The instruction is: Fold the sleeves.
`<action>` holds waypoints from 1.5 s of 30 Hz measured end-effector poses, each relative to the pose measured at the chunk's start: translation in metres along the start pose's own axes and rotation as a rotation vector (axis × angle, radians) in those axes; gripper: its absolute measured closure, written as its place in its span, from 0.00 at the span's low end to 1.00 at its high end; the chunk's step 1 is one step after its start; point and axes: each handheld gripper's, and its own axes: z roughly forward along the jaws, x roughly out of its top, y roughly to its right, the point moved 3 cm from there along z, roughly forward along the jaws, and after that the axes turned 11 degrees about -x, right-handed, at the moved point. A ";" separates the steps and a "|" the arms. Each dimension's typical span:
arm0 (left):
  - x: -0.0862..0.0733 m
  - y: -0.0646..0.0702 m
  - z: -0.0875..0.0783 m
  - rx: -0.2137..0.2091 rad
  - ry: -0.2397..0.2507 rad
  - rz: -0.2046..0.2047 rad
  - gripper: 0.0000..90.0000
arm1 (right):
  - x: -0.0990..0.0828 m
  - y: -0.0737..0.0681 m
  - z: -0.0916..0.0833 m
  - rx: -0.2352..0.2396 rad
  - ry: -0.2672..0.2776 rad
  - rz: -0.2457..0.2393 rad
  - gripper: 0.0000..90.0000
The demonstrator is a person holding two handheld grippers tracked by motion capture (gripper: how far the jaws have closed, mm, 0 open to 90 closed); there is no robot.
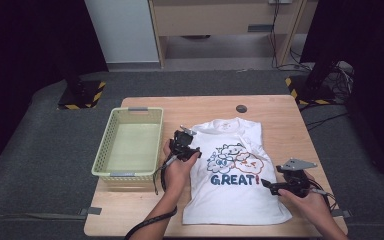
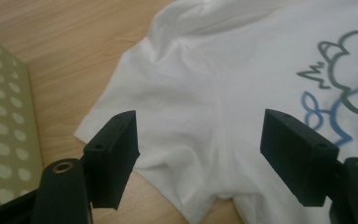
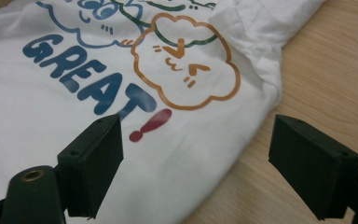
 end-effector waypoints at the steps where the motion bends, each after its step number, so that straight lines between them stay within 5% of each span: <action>1: 0.001 -0.002 0.001 0.006 0.004 -0.007 0.33 | -0.002 0.002 -0.003 -0.005 0.000 -0.003 0.21; 8: 0.009 -0.012 0.019 0.087 -0.018 -0.006 0.40 | -0.019 0.014 -0.011 -0.020 -0.014 0.012 0.25; 17: 0.013 -0.024 0.035 0.132 0.018 -0.091 0.39 | -0.028 0.023 -0.018 -0.025 -0.001 0.060 0.25; 25: 0.009 -0.035 0.046 0.123 0.023 -0.168 0.34 | -0.031 0.022 -0.019 -0.020 -0.006 0.056 0.25; 45: 0.000 -0.046 0.053 0.051 -0.006 -0.257 0.26 | -0.033 0.021 -0.019 -0.007 -0.008 0.063 0.25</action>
